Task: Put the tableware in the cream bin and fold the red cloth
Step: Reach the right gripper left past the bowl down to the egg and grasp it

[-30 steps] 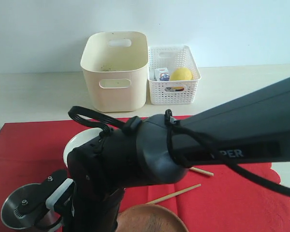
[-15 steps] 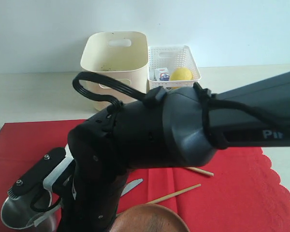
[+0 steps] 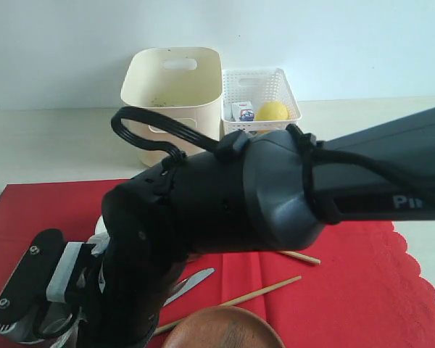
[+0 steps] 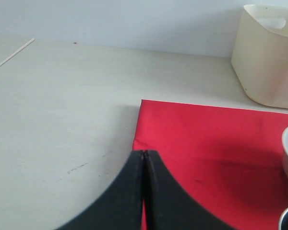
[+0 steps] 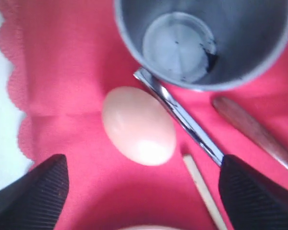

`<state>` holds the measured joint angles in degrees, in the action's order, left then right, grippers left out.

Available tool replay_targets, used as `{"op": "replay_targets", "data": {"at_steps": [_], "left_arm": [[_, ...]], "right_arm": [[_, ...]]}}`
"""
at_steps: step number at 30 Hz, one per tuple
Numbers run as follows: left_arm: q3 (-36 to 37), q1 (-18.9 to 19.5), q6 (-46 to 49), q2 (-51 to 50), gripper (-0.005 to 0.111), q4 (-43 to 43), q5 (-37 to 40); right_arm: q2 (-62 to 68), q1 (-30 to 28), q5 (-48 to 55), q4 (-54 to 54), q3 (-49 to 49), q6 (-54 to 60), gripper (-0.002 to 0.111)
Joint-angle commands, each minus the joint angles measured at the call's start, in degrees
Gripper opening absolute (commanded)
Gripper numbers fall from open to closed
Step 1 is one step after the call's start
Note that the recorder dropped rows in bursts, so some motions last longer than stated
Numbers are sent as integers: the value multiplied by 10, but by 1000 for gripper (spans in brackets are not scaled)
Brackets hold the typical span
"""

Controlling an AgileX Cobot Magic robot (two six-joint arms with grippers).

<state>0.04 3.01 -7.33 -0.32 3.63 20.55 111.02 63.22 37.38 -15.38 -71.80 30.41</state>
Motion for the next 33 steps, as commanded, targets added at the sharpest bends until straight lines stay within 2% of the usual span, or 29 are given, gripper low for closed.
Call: {"op": "replay_targets", "data": {"at_steps": [1,13,22,29,31,33], "left_arm": [[0,-3,0,3,1,3,-3],[0,-3,0,3,1,3,-3],[0,-3,0,3,1,3,-3],[0,-3,0,3,1,3,-3],[0,-3,0,3,1,3,-3],[0,-3,0,3,1,3,-3]], "right_arm": [[4,1,-10,-62,-1,93,82],[51,1,-64,-68,-1,118,81],[57,1,-78,-68,-1,118,64],[80,1,-87,-71,-1,117,66],[83,1,-102,-70,-1,114,59],[81,1,-121,-68,-1,97,43]]}}
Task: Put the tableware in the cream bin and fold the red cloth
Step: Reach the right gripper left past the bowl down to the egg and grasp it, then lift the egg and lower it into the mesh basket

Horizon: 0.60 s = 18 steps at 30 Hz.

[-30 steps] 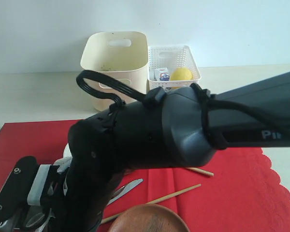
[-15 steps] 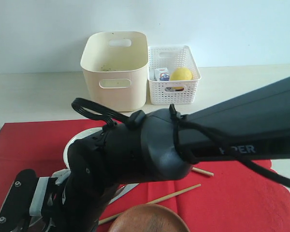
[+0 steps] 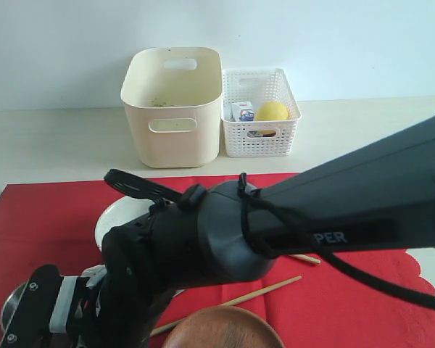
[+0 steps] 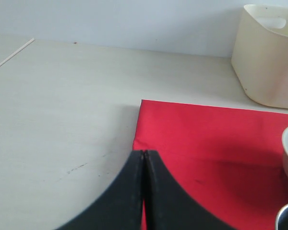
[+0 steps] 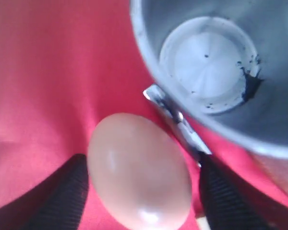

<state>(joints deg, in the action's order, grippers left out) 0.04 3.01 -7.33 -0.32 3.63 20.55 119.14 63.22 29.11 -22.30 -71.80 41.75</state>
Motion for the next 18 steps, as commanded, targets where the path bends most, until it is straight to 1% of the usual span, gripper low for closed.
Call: {"op": "replay_targets", "data": {"at_steps": [1,4,5,6,14,18], "left_arm": [[0,-3,0,3,1,3,-3],[0,-3,0,3,1,3,-3],[0,-3,0,3,1,3,-3],[0,-3,0,3,1,3,-3],[0,-3,0,3,1,3,-3],[0,-3,0,3,1,3,-3]], "right_arm": [[-3,1,-44,2,-1,-29,36],[-19,1,-42,3,-1,-46,11],[-25,1,-35,3,-1,-49,4],[-32,1,-22,3,-1,-51,0],[-107,1,76,8,-1,-95,0],[-159,1,89,82,-1,-191,0]]}}
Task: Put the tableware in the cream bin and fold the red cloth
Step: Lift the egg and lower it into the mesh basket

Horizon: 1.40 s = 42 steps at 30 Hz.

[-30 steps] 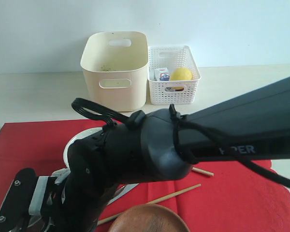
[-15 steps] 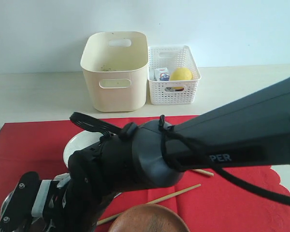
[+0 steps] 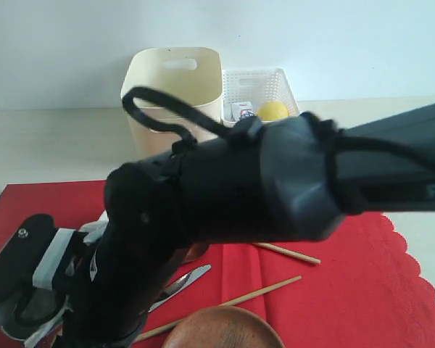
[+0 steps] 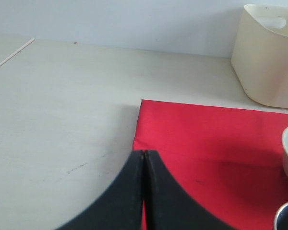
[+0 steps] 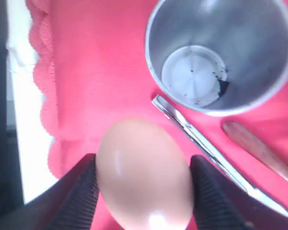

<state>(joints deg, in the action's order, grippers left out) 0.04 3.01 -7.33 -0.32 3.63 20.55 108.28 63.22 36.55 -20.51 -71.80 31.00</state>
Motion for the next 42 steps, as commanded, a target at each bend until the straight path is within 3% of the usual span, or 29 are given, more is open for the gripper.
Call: {"op": "replay_targets", "data": {"at_steps": [1,9,23,30,42], "left_arm": [[0,-3,0,3,1,3,-3],[0,-3,0,3,1,3,-3],[0,-3,0,3,1,3,-3],[0,-3,0,3,1,3,-3],[0,-3,0,3,1,3,-3]], "right_arm": [[-64,1,15,93,-1,-112,0],[-145,-43,-36,235,-1,-242,0],[-133,-279,-135,227,-9,-266,0],[-72,-371,-157,205,-69,-266,0],[129,-441,-179,205,-256,-261,0]]}}
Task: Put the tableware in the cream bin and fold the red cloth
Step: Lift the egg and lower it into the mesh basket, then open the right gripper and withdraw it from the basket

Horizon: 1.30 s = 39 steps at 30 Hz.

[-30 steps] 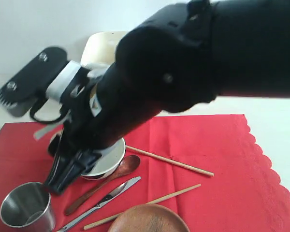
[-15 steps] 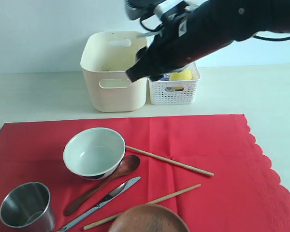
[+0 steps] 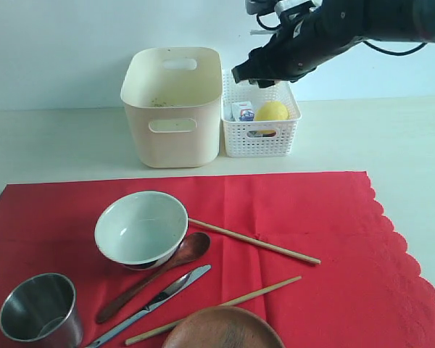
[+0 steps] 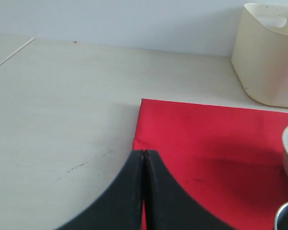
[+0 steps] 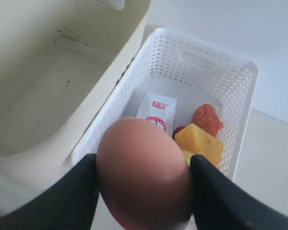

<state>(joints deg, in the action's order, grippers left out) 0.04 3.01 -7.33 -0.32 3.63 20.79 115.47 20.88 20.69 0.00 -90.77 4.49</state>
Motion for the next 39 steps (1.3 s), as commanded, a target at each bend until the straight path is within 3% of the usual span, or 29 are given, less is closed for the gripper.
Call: {"op": "replay_targets", "data": {"at_steps": [1,9,12,15,22,24,39], "left_arm": [[0,-3,0,3,1,3,-6],[0,-3,0,3,1,3,-6],[0,-3,0,3,1,3,-6],[0,-3,0,3,1,3,-6],[0,-3,0,3,1,3,-6],[0,-3,0,3,1,3,-6],[0,-3,0,3,1,3,-6]], "right_arm": [[76,-22,-21,0,-84,4,0],[213,-52,-10,0,-261,-2,1],[261,-55,-5,0,-311,4,9],[294,-57,1,-11,-344,-6,26],[304,-57,39,-7,-364,-6,93],[287,-57,76,13,-364,-6,104],[175,-57,433,29,-364,29,101]]}}
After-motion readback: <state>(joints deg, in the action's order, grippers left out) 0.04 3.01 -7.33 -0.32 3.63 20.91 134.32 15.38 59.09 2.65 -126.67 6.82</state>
